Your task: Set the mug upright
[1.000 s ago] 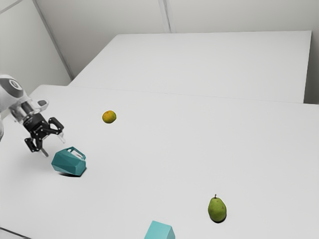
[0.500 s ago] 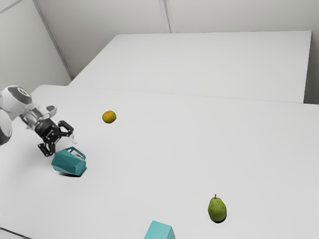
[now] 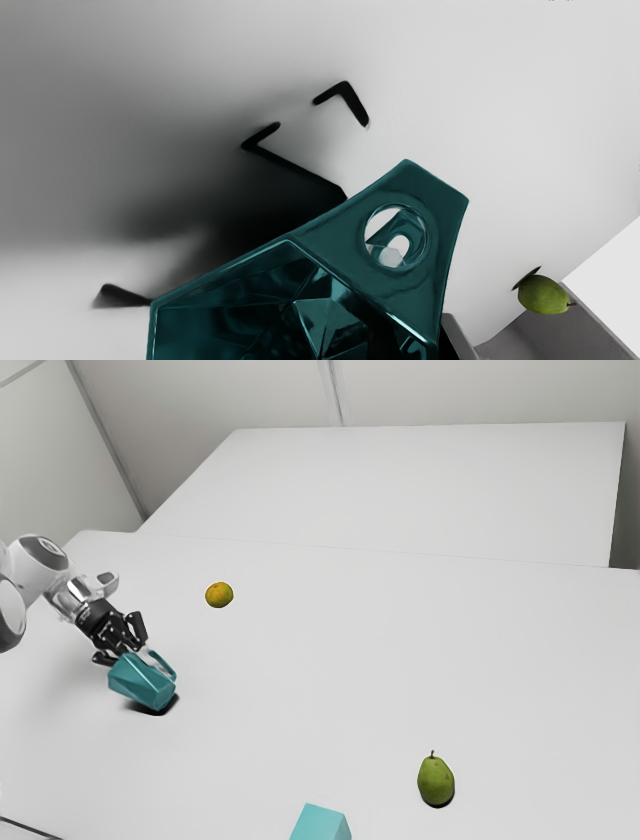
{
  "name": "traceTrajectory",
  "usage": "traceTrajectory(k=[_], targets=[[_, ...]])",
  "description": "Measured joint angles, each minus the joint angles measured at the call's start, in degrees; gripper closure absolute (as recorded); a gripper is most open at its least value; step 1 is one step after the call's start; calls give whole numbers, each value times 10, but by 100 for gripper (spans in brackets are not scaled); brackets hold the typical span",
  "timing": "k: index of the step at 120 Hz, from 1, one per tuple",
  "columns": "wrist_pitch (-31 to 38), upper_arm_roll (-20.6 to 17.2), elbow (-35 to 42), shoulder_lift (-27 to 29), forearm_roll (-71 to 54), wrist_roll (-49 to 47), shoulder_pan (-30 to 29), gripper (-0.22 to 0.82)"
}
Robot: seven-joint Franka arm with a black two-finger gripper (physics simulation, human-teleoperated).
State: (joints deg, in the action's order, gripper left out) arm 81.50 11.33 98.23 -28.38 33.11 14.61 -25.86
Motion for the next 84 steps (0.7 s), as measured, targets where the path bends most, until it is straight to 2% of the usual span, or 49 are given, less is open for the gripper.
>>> traceTrajectory(k=[21,45,61,84], targets=[[2,-14,-13,2,2,-2,3,75],[18,-23,-16,20,-16,-6,21,77],[62,-50,-15,54,-71,-8,45,77],[153,-67,-5,86,-145,-18,108,77]])
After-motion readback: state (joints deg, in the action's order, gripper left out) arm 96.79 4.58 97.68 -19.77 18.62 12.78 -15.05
